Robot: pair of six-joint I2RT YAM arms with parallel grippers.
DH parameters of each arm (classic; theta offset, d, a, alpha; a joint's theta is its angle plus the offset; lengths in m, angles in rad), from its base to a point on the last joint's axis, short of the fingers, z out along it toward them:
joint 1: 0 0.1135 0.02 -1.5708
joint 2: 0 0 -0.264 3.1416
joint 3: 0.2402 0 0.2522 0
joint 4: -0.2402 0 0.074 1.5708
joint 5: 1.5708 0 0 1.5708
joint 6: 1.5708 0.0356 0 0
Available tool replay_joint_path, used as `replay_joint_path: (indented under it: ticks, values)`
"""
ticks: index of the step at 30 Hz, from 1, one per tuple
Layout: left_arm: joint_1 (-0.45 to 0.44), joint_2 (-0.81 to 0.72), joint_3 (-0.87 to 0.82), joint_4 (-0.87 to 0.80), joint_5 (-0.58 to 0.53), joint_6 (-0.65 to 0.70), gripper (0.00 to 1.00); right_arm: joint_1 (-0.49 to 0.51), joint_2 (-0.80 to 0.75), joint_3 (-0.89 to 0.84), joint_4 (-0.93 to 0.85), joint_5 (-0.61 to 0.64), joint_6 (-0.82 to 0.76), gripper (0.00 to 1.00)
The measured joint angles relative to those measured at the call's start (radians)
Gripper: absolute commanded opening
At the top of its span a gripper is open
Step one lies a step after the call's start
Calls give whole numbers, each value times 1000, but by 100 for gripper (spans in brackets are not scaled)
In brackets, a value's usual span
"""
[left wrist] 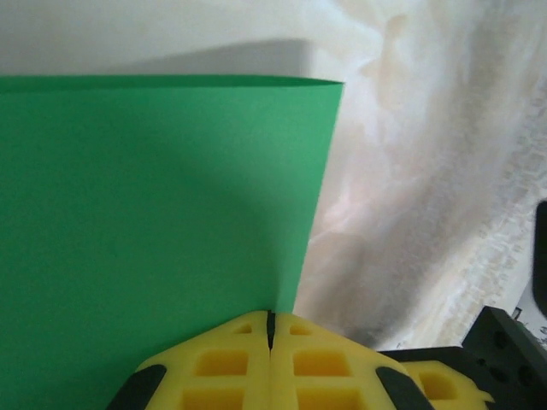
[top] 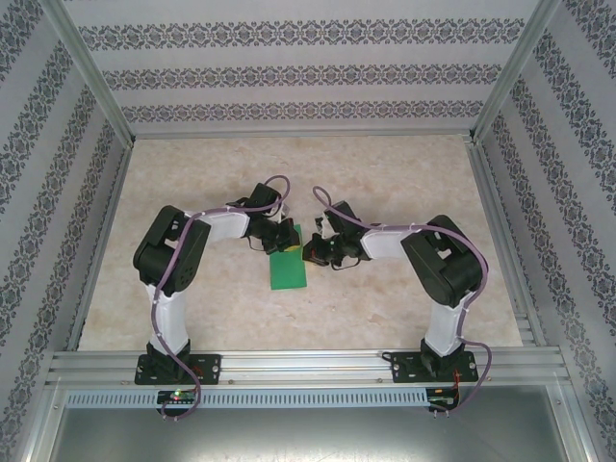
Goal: Fold a paper plane with a square sheet of paper (pick it up from the middle)
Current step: Fold the square sheet of paper in half at the center of the table.
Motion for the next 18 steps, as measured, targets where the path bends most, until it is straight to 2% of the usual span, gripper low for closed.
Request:
replay_joint_path:
  ticks: [12, 18]
  values:
    - [0, 0, 5, 16, 29, 8, 6, 2, 27, 37, -23, -3, -3, 0]
    - [0, 4, 5, 24, 31, 8, 2, 2, 29, 56, -70, -3, -46, 0]
